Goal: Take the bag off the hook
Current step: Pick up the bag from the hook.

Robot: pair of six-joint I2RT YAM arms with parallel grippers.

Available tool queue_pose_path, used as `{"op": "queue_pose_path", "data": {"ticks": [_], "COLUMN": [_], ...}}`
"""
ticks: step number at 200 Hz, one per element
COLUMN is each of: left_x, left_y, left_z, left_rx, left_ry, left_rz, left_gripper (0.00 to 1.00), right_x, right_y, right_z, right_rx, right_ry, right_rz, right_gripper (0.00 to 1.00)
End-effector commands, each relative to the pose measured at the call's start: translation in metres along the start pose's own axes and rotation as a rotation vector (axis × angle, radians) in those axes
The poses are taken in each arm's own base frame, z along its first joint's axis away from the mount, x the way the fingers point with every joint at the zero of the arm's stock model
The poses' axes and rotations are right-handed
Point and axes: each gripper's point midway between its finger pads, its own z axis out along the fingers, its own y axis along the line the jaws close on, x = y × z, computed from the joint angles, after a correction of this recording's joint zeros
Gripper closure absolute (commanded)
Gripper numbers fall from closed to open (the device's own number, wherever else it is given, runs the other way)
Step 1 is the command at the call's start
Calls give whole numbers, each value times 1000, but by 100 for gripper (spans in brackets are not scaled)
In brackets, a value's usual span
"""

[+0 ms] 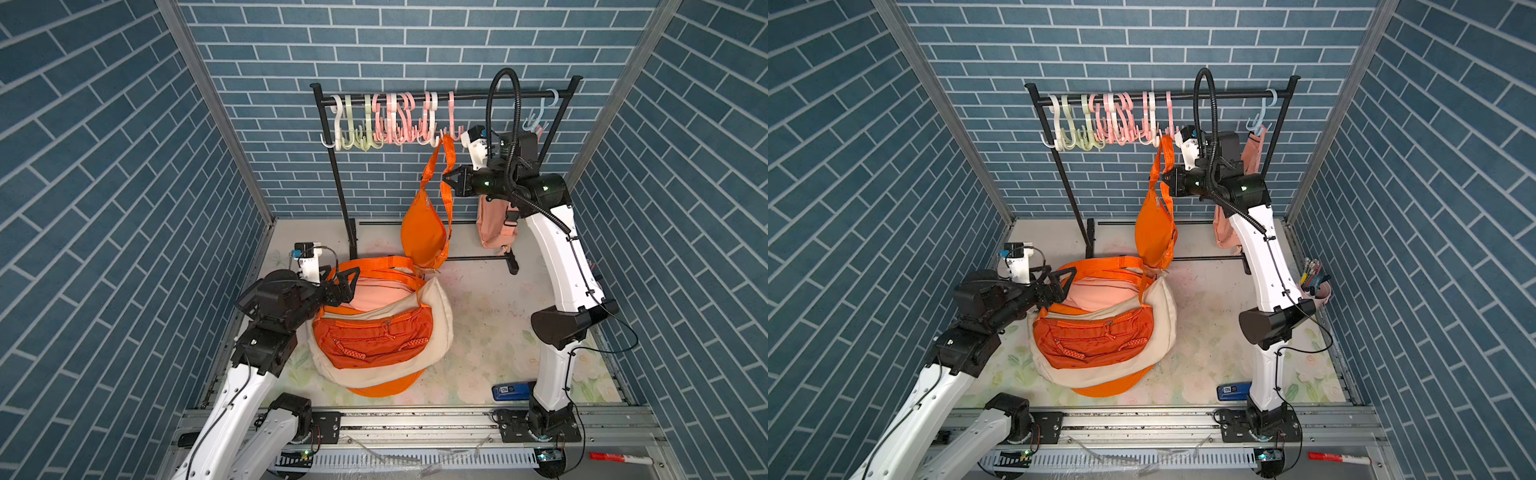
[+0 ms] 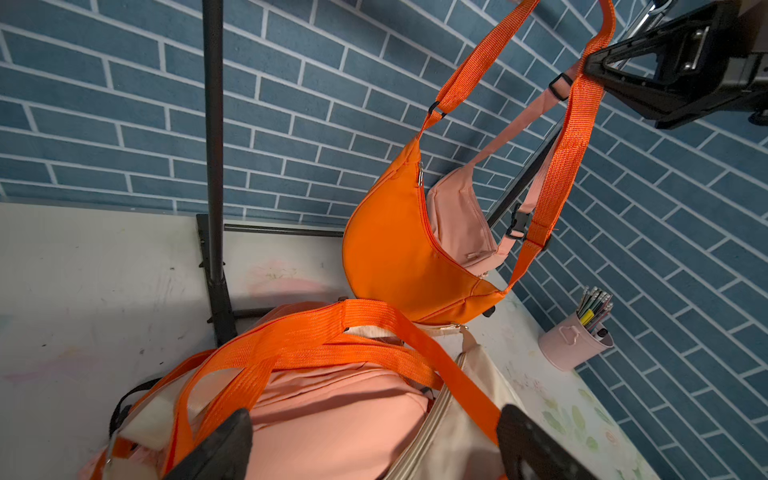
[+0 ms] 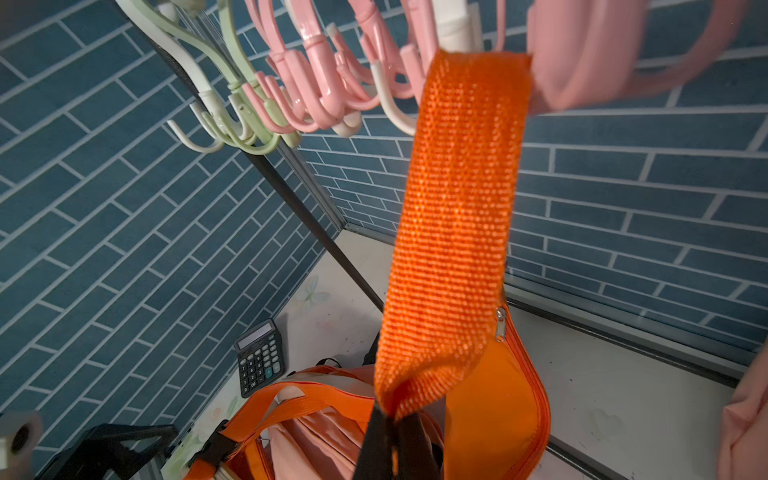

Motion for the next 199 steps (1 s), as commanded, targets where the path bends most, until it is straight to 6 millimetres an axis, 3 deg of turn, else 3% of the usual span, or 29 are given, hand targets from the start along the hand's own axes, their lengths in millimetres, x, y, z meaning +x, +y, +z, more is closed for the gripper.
{"op": "queue_pose_path", "data": {"ticks": [1, 37, 119, 199], "left_x": [-46, -77, -122, -134], "left_y": [-32, -60, -90, -109], "left_z": [4, 37, 121, 196], "left_rx": [96, 159, 281, 392], "left_ry": [-111, -141, -181, -199], "left_rz": [42, 138, 269, 315], "left_gripper": [6, 7, 11, 15], "right_x": [-4, -4, 1, 12], "right_y": [24, 28, 36, 44], "right_z": [-20, -23, -26, -23], "right_rx": [-64, -77, -128, -185], "right_ry": [-6, -6, 2, -3], "right_rz": [-15, -17, -25, -12], "right_gripper": [100, 100, 100, 100]}}
